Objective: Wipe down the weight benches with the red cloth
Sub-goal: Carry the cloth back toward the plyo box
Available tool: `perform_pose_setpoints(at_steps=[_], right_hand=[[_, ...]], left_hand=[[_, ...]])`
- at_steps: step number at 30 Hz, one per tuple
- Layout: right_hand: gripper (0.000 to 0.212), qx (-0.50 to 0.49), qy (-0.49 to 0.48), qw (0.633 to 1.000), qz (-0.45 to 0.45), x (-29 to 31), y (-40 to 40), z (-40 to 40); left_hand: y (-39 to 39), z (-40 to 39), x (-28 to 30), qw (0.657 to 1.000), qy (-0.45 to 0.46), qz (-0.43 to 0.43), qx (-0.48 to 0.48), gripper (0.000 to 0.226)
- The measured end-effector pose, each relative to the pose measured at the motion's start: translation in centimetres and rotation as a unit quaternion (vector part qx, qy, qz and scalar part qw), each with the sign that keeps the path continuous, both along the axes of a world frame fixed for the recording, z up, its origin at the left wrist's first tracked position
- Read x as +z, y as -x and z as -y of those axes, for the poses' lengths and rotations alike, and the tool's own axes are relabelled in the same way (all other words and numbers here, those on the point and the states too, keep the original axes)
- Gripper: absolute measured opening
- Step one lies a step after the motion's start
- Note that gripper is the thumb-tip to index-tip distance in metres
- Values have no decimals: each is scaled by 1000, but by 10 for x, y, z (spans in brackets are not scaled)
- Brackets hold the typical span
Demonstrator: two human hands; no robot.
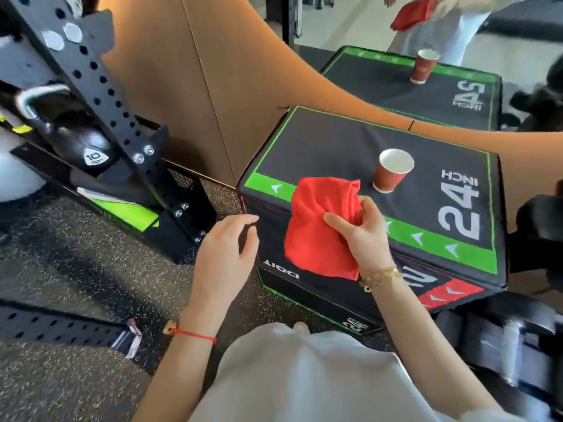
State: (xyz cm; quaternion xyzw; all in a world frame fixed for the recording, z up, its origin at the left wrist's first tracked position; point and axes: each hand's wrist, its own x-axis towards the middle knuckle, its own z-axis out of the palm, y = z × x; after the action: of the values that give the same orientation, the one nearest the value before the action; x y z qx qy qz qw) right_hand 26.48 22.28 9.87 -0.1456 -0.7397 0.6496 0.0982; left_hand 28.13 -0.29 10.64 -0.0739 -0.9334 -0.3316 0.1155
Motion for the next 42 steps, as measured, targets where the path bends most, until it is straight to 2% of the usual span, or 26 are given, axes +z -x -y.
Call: perform_pose_setpoints(at_steps=[8,18,24,28,33,36,42], right_hand=[[37,-26,-32,999,9,-2,121,-3],[44,-88,-48,991,93,-45,200,32],[32,-139,-80,977,139,-66,211,32],[34,-150,-212,954,151,-73,203,26],[46,-134,-369,902,178,-78,193,25],[50,-150,-392,888,187,-80,189,25],[48,-171,-392,885,183,-80,176,33]], left_hand=[[99,-14,-1,999,21,18,-32,24],[207,-4,-20,991,41,43,-121,25],[252,6,-39,982,48,35,-178,23],[271,8,-48,975,42,23,-217,23],[285,13,-59,967,27,4,-253,25],[292,13,-71,958,48,2,-284,27],[291,21,-93,945,108,31,-308,28]])
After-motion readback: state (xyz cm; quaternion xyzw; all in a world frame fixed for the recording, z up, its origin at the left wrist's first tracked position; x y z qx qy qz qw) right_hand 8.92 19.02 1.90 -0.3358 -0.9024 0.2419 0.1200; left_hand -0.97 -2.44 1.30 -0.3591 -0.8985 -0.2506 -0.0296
